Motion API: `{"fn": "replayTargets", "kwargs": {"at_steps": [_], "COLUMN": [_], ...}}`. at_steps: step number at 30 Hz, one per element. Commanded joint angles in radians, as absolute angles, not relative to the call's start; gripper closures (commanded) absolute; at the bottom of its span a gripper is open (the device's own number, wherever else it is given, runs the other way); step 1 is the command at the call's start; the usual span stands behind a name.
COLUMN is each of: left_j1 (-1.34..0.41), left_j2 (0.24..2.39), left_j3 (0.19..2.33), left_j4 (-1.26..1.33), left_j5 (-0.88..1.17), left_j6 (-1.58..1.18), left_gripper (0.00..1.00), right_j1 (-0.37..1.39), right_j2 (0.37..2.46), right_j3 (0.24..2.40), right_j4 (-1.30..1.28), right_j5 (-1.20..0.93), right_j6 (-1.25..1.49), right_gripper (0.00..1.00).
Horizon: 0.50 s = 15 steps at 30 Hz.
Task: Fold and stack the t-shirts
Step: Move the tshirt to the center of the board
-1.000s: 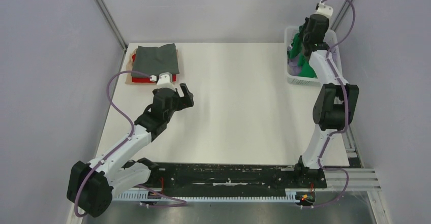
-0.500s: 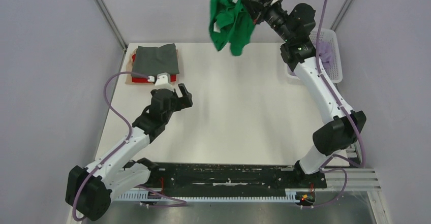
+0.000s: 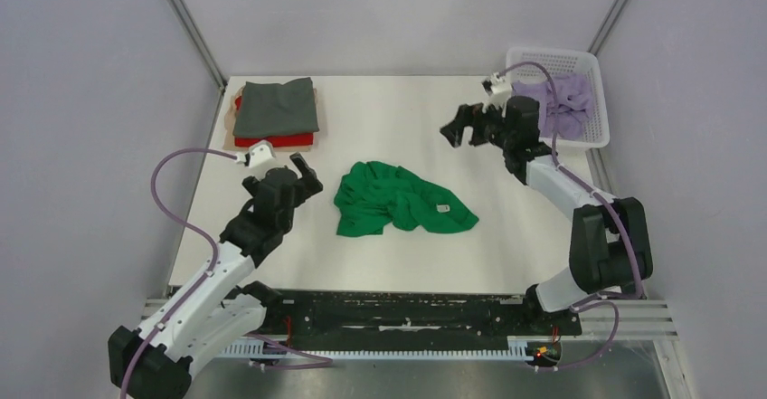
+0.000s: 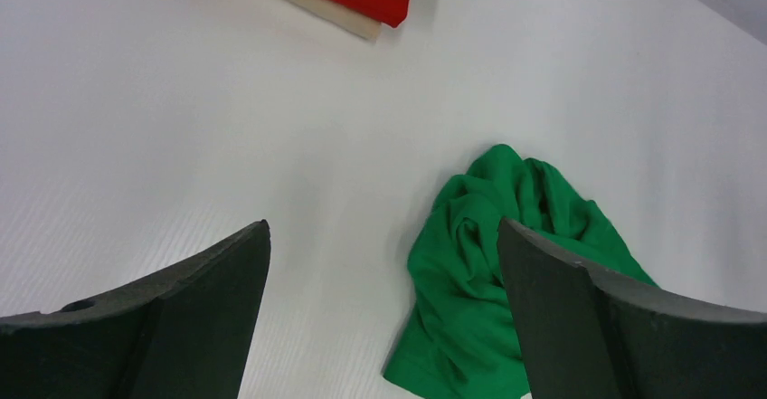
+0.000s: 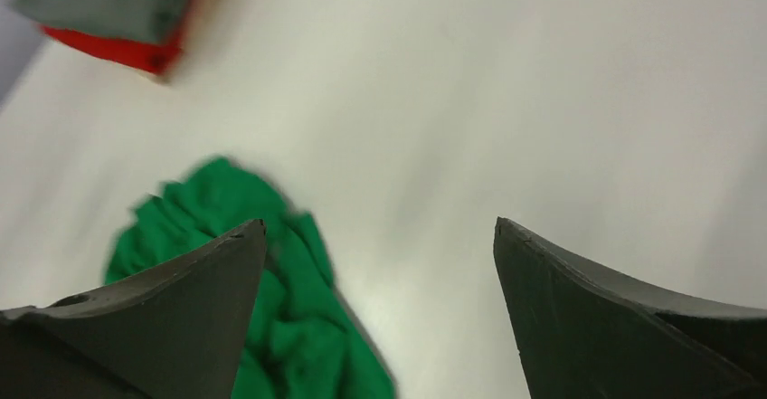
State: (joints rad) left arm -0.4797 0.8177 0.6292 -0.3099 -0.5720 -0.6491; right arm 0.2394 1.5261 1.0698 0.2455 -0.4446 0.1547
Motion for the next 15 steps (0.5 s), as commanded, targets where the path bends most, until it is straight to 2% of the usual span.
{"fn": "replayTargets", "kwargs": {"at_steps": [1,5,11,15], "left_j1": [-0.480,-0.480,-0.480,-0.480], "left_j2": [0.806,0.861,0.961,1.008], "left_j3": [0.646,0.641,0.565,0.506], "left_j4": [-0.370,-0.386,-0.348,-0.259], "left_j5": [-0.629,-0.531,-0.261,-0.126], "left_j6": [-0.753,-0.770,-0.781,-0.813], "left_gripper": [0.00,0.00,0.00,0.00], "right_j1": [0.143,0.174,0.302,0.324], "right_j2": [1.445,1.370,1.260,1.178], "right_j3": [0.886,0.776,0.673,0.613], "right_j4": [0.255,0.260,0.104,0.043], "right_j5": [-0.296,-0.265,-0.013,0.025], "right_j6": [0.213,0.204,0.155,0.147], "right_gripper": [0.02,0.02,0.02,0.02]}}
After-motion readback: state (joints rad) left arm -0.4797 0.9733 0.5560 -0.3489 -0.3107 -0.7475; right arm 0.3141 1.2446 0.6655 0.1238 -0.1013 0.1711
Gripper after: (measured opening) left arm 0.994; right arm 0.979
